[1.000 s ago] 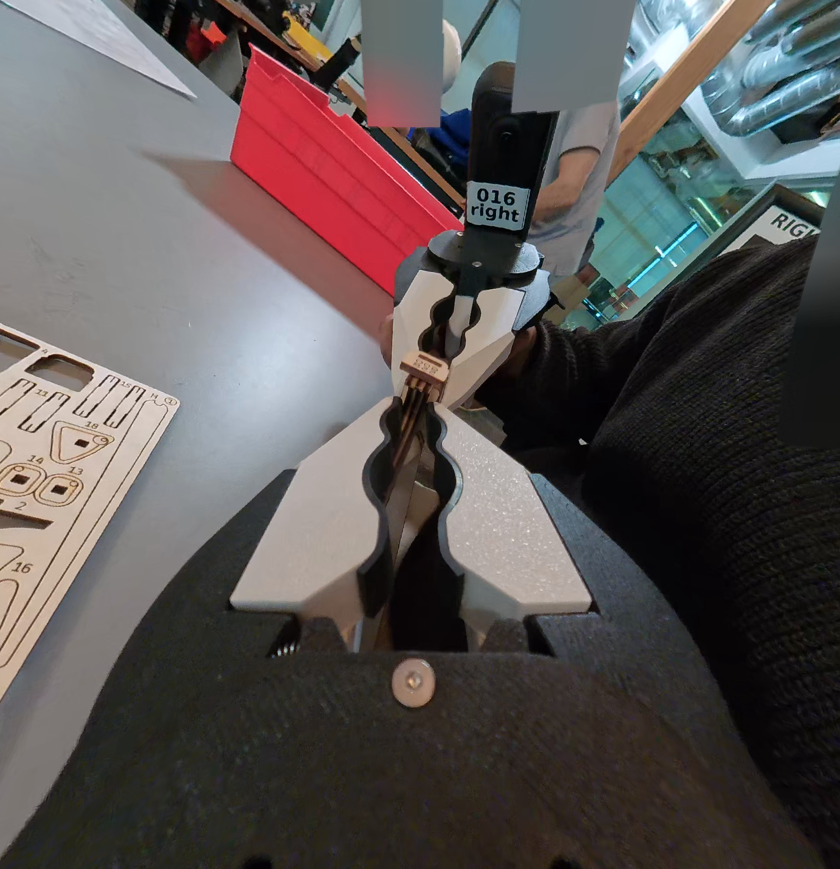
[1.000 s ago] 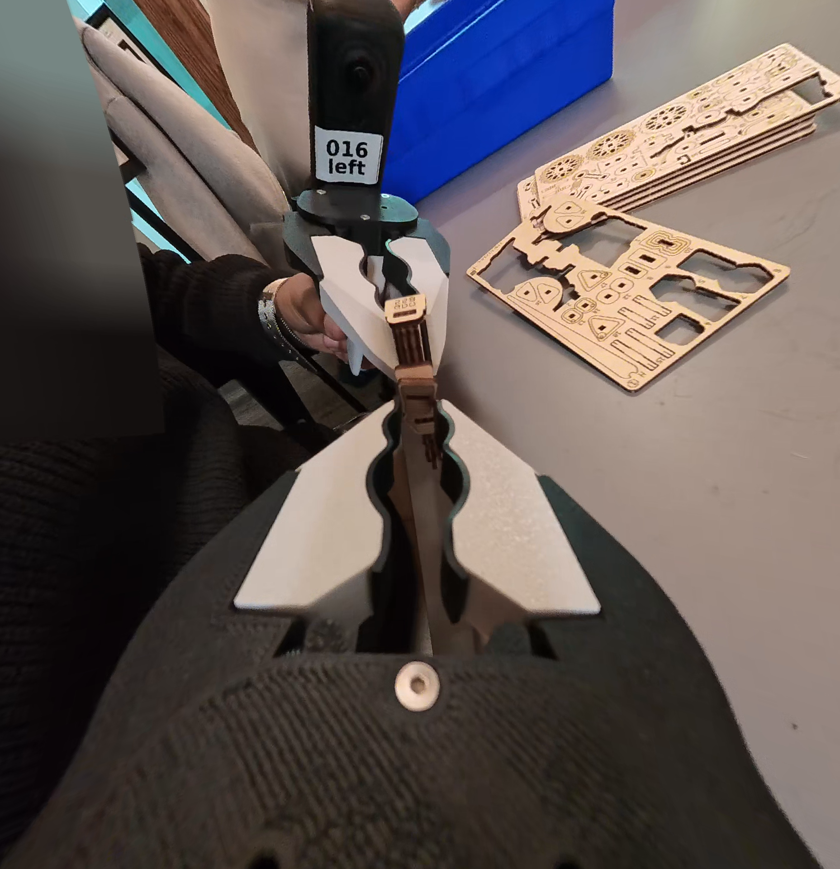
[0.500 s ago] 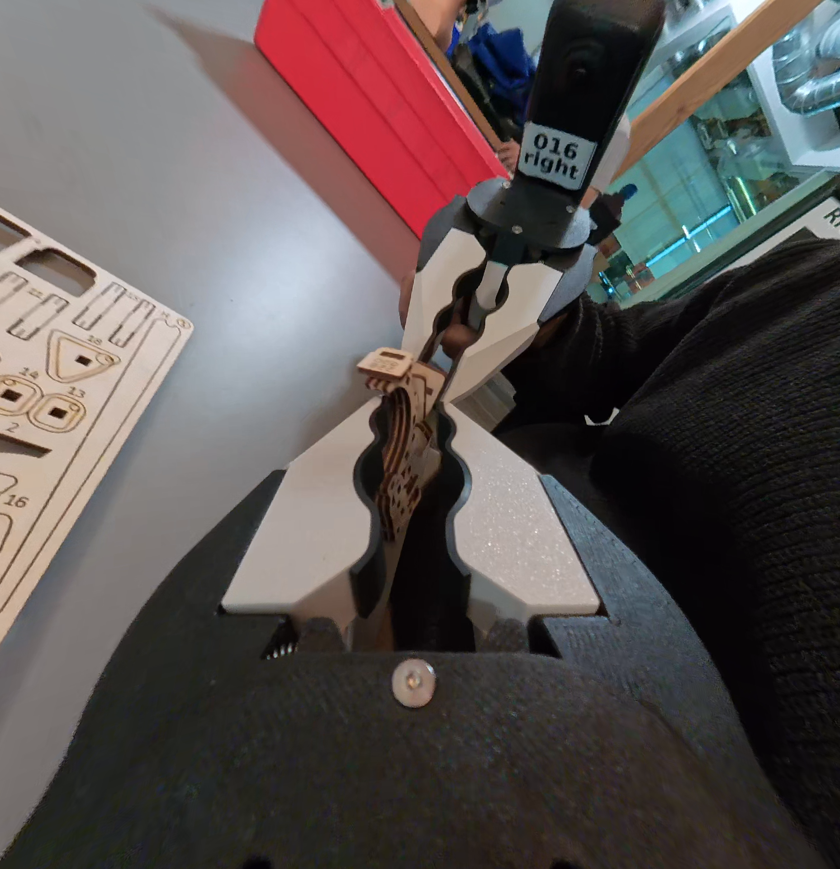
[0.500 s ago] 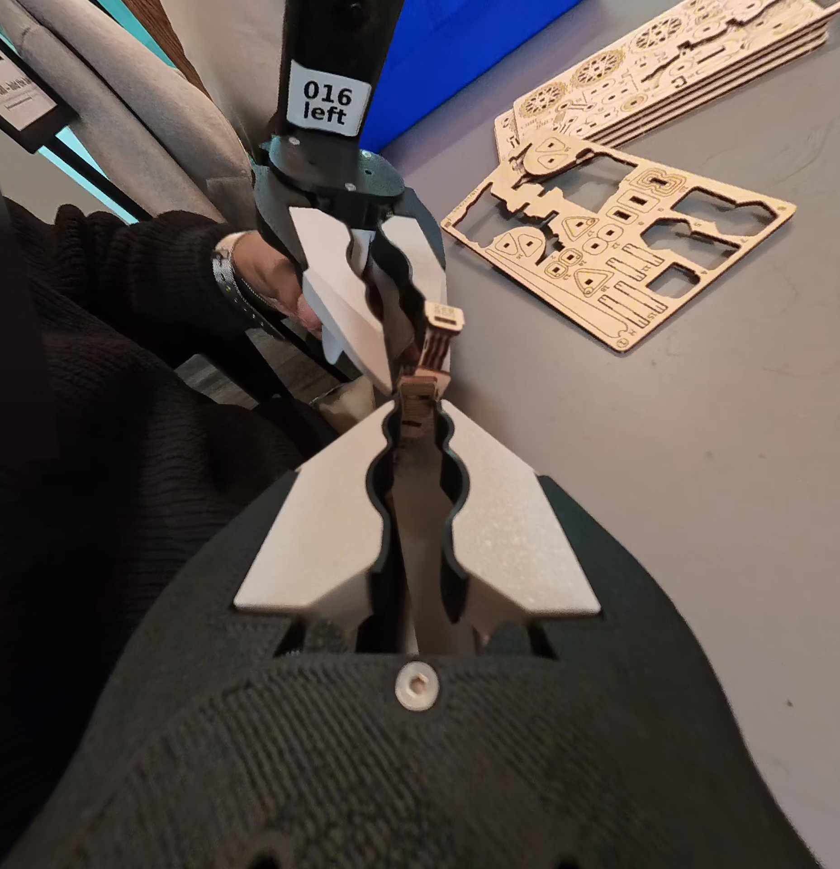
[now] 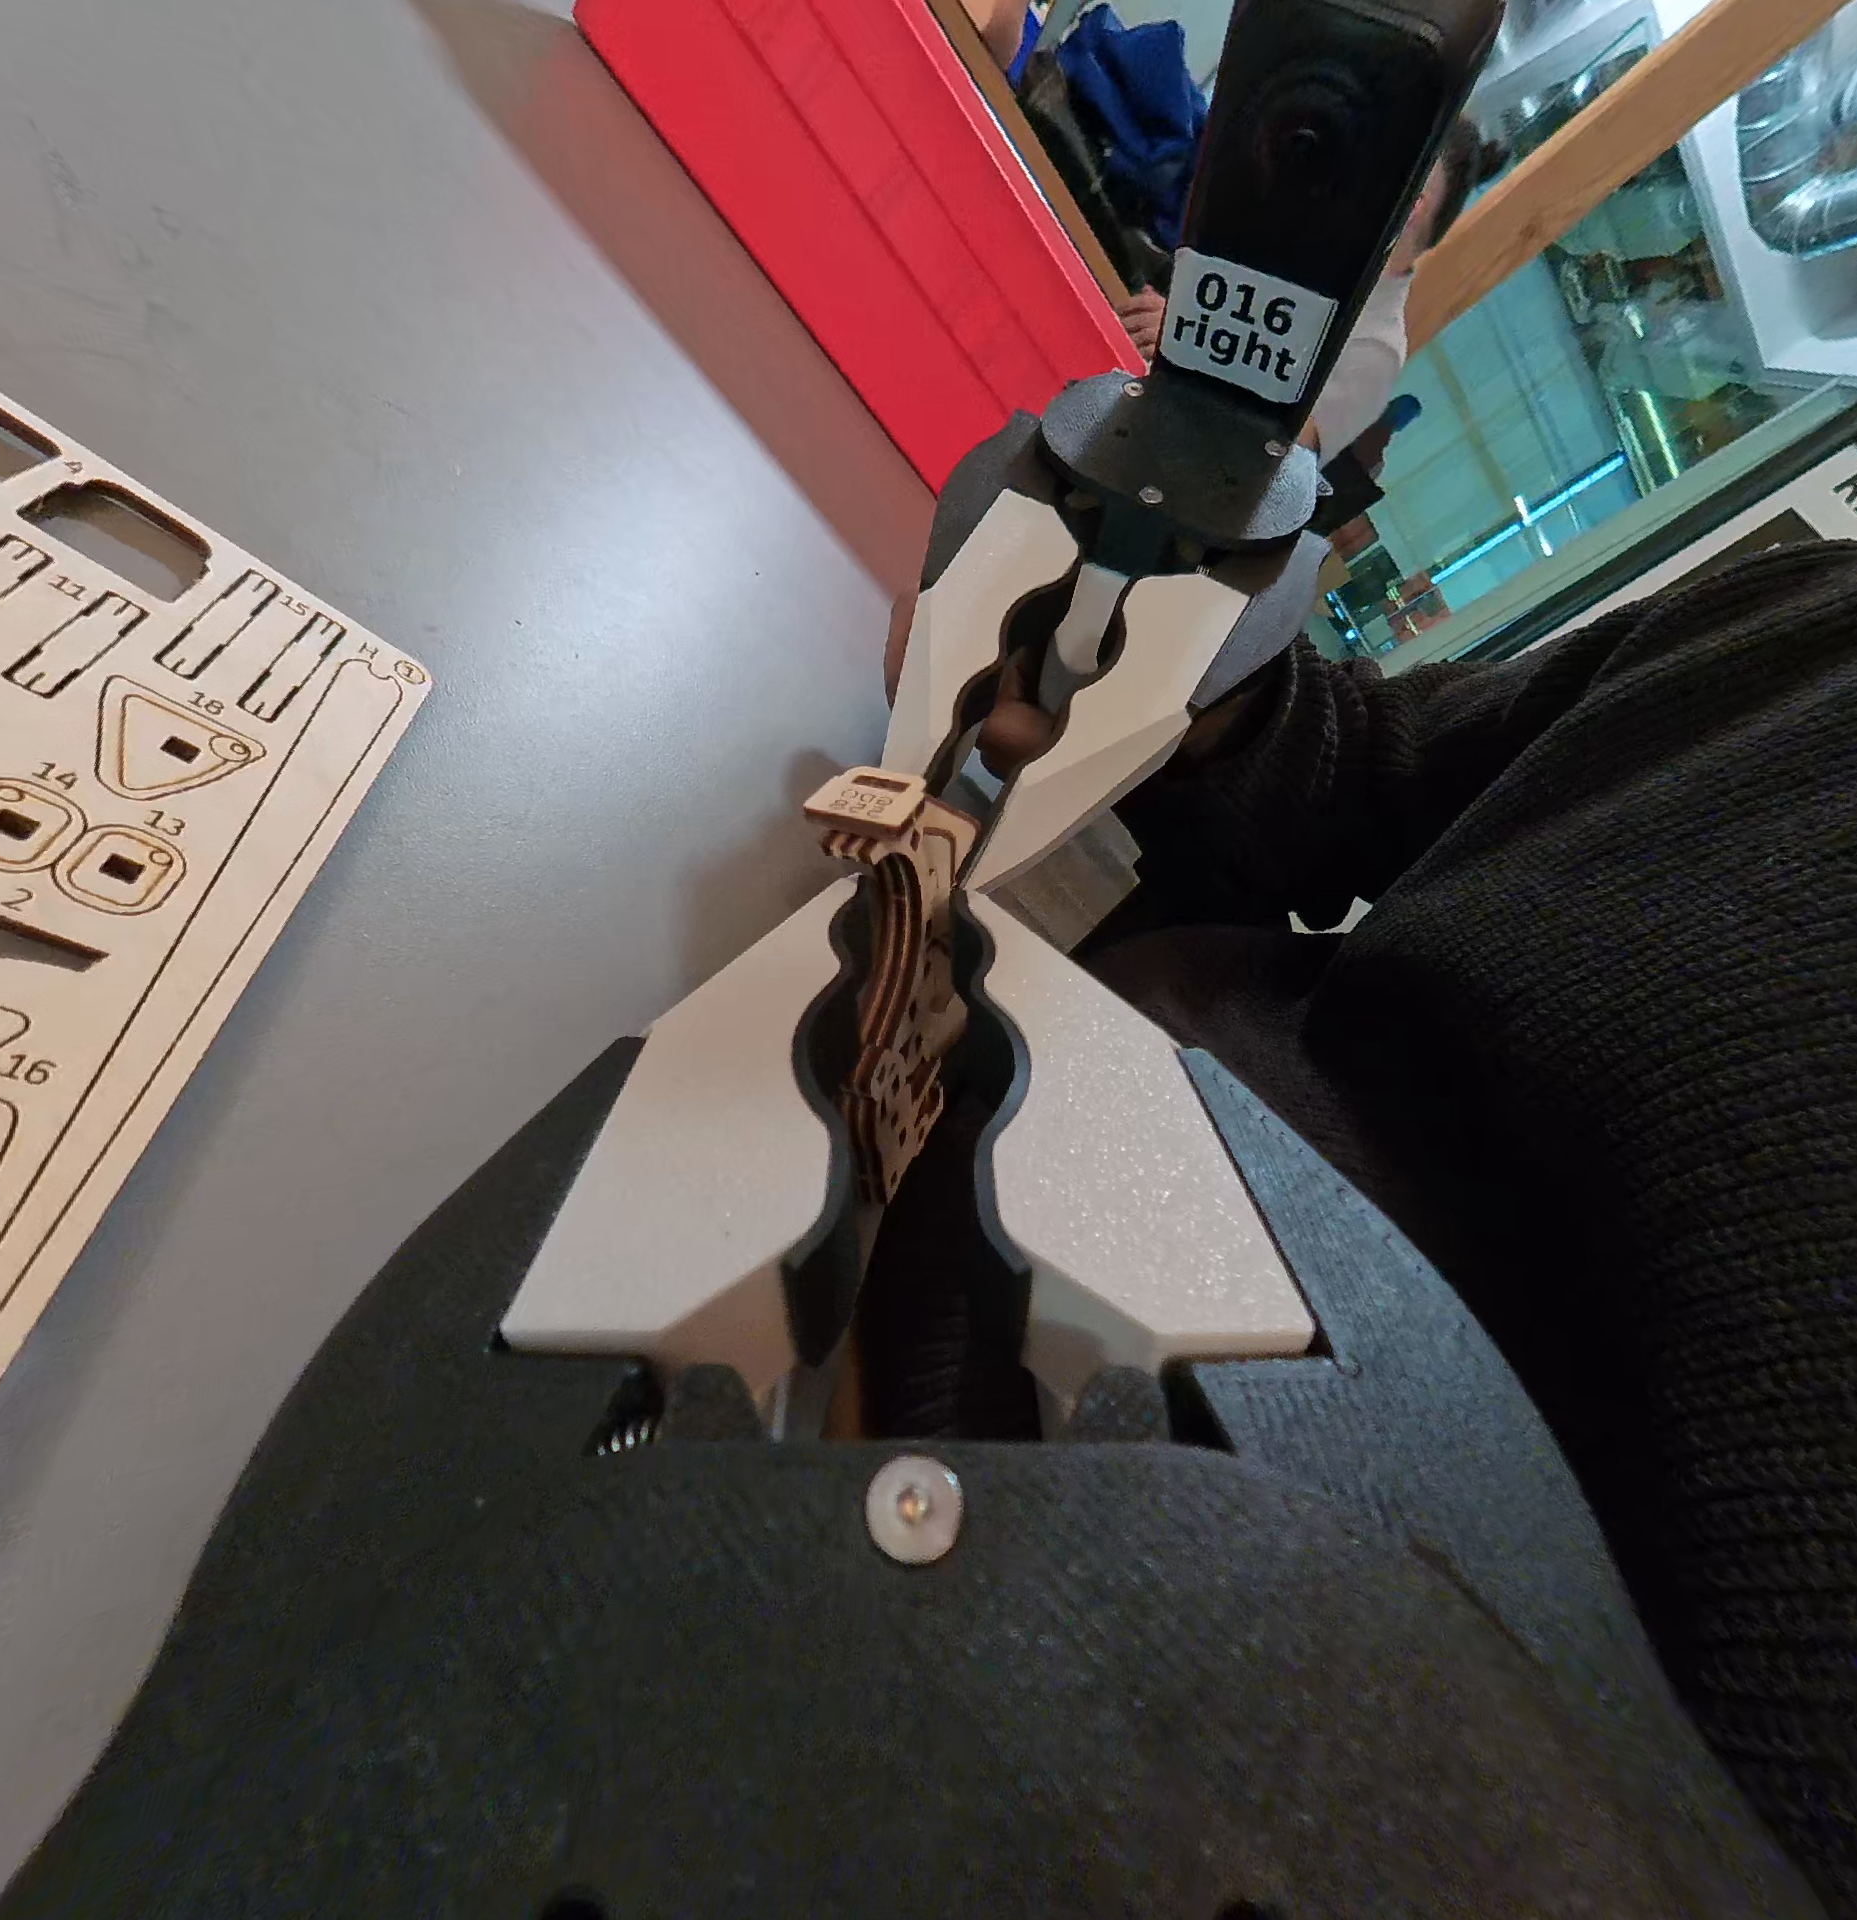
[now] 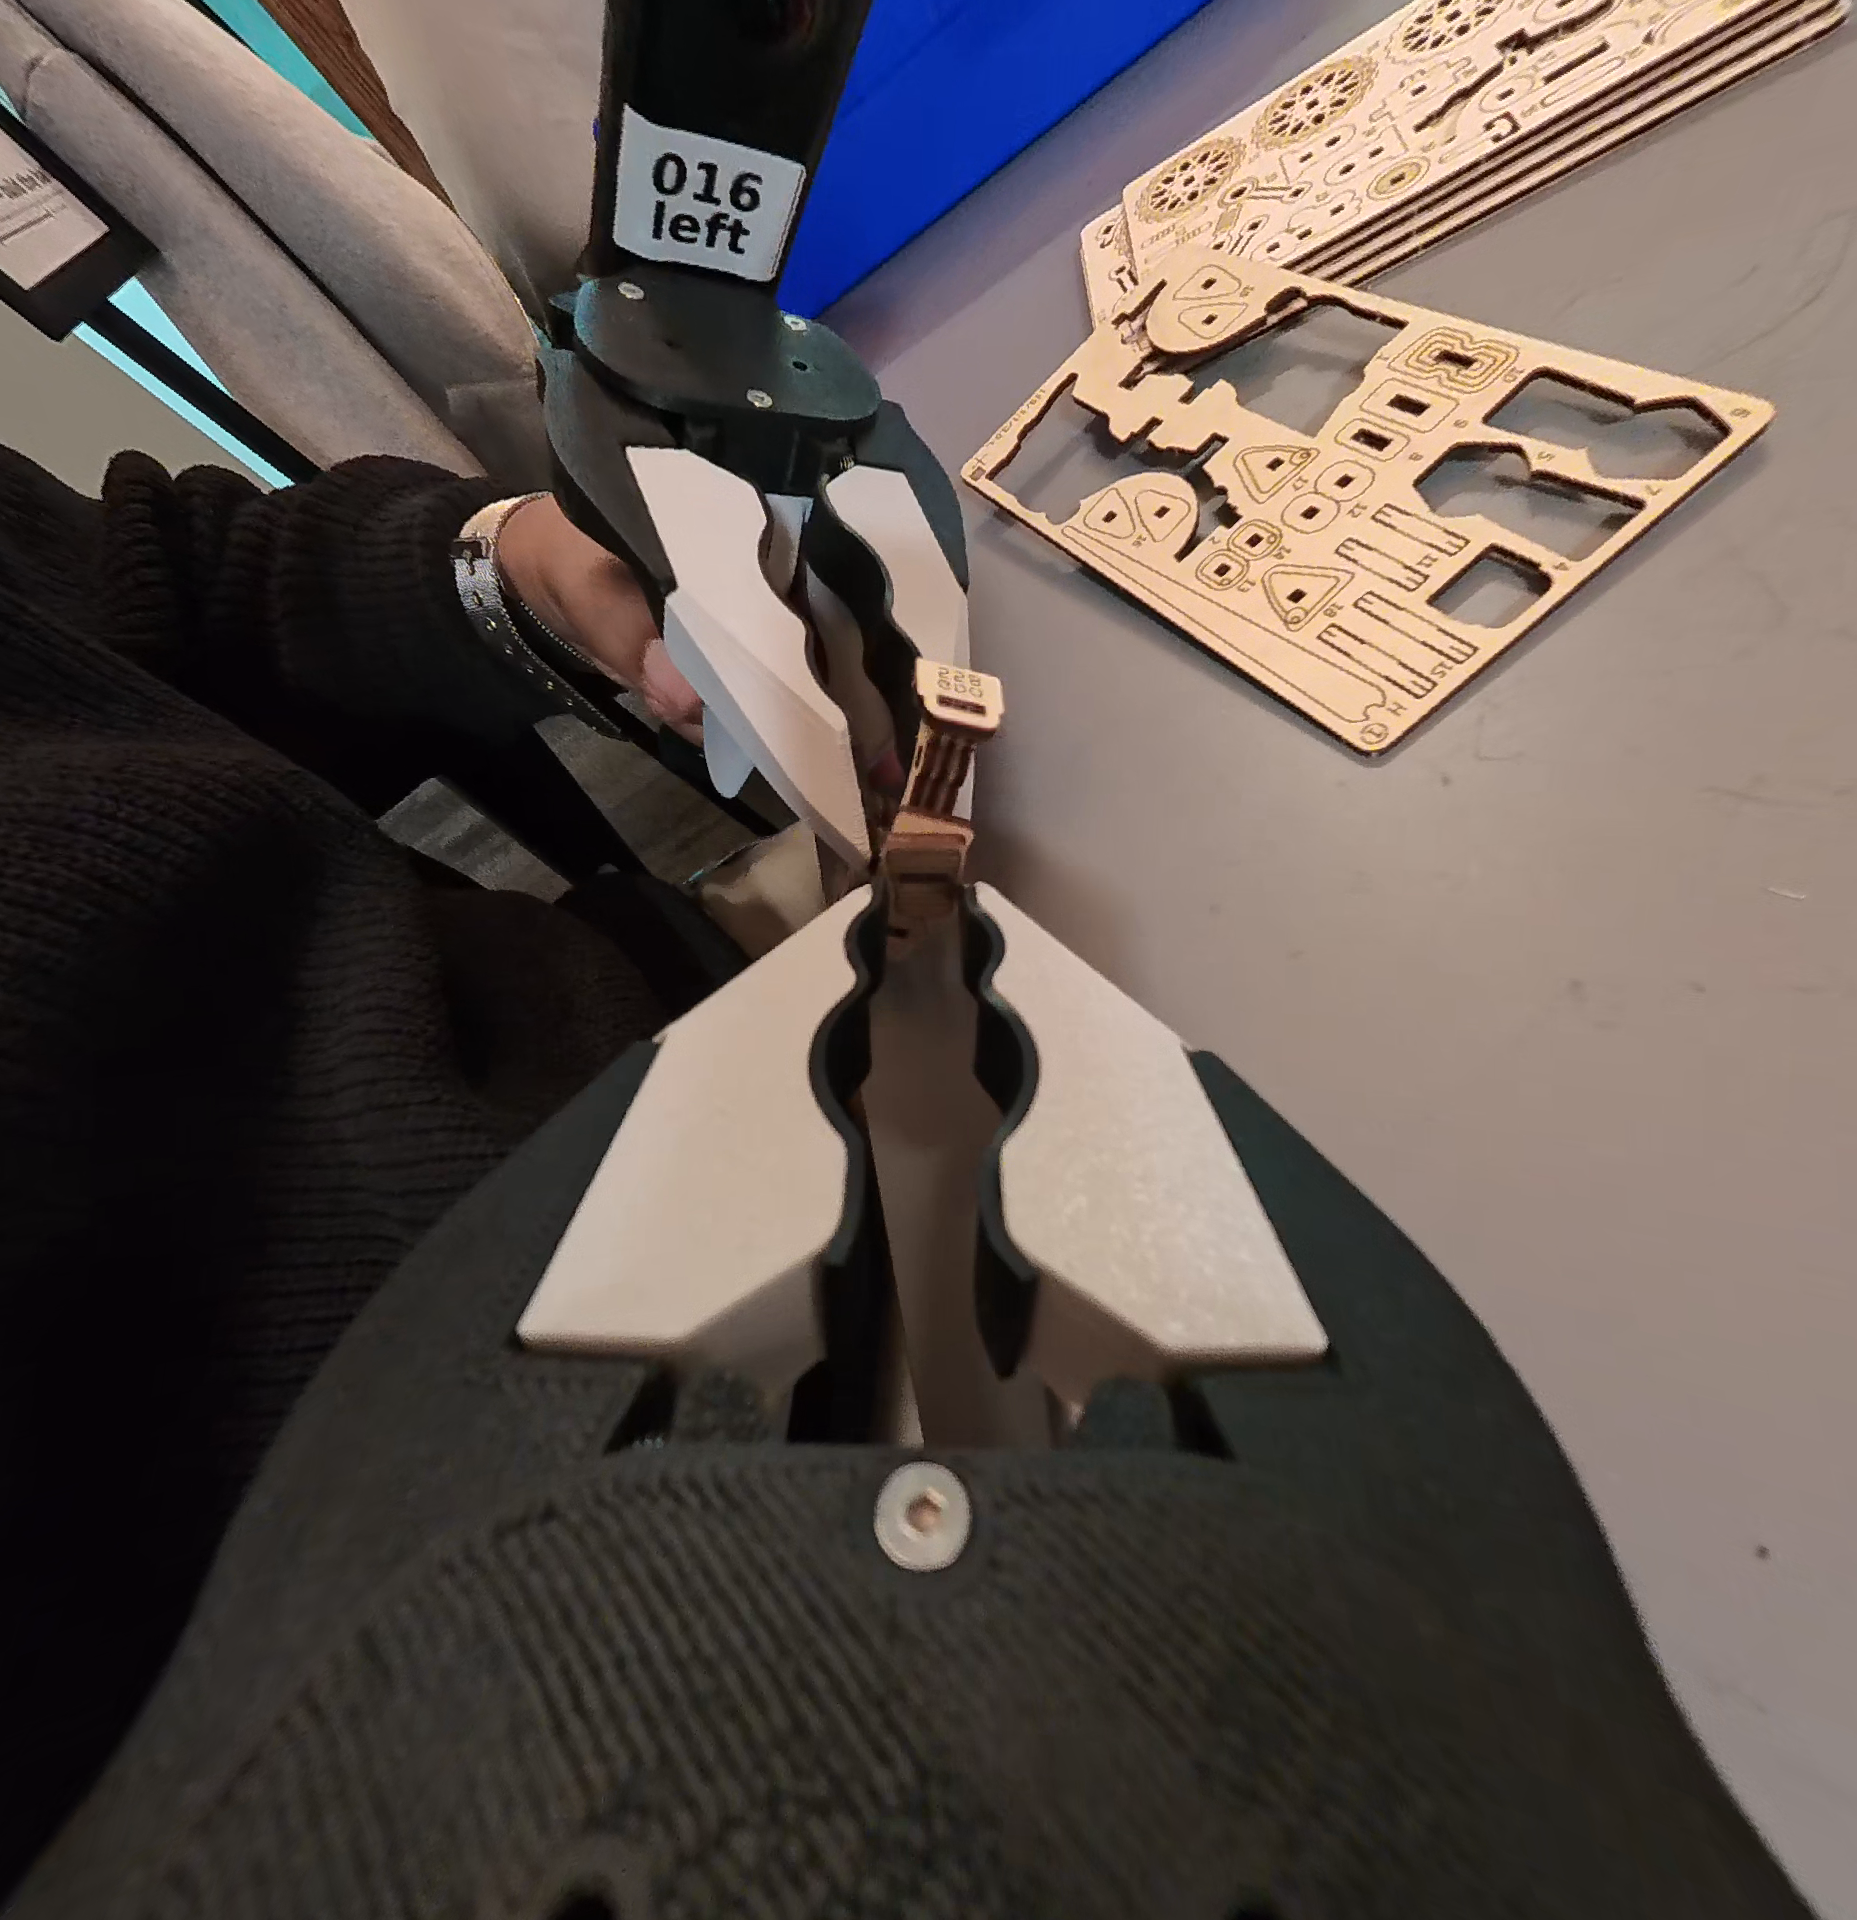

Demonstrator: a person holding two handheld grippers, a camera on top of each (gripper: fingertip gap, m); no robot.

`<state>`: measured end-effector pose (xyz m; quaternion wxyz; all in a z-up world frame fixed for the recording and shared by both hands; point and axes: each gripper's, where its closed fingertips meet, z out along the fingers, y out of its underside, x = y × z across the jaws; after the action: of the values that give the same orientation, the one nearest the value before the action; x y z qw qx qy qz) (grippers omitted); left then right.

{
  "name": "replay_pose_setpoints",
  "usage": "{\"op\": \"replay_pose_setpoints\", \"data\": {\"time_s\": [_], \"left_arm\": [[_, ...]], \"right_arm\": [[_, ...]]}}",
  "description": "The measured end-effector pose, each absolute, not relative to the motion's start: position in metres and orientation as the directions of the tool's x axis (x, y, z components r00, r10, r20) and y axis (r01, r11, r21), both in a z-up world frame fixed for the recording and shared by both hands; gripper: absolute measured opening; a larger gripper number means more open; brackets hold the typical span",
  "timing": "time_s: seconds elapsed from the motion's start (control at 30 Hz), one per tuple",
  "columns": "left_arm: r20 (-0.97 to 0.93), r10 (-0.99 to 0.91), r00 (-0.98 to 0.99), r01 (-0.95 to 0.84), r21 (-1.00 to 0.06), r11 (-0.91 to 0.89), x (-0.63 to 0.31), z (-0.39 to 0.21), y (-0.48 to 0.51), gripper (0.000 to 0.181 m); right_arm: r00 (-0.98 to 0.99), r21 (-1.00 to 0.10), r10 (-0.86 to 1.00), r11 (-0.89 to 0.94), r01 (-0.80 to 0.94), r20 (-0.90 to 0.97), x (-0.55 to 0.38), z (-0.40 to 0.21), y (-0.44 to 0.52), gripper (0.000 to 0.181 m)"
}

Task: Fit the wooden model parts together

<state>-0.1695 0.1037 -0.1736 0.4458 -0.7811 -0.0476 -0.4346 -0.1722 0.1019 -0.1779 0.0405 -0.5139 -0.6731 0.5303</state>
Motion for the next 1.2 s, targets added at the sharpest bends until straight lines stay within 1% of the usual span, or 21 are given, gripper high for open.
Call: {"op": "replay_pose_setpoints", "data": {"time_s": [0.67, 0.7, 1.2], "left_arm": [[0.792, -0.302, 0.531, 0.541, -0.591, -0.598, -0.1735, -0.1665, 0.1042, 0.009], [0.793, -0.305, 0.527, 0.543, -0.59, -0.597, -0.1735, -0.1658, 0.1038, 0.006], [0.778, -0.336, 0.531, 0.516, -0.612, -0.599, -0.1694, -0.164, 0.1019, 0.006]], "right_arm": [[-0.472, -0.739, 0.697, -0.125, 0.662, -0.54, -0.17, -0.1742, 0.0994, 0.013], [-0.472, -0.74, 0.697, -0.126, 0.661, -0.54, -0.1701, -0.1739, 0.0994, 0.013], [-0.475, -0.742, 0.68, -0.153, 0.652, -0.558, -0.1715, -0.1689, 0.0993, 0.013]]}}
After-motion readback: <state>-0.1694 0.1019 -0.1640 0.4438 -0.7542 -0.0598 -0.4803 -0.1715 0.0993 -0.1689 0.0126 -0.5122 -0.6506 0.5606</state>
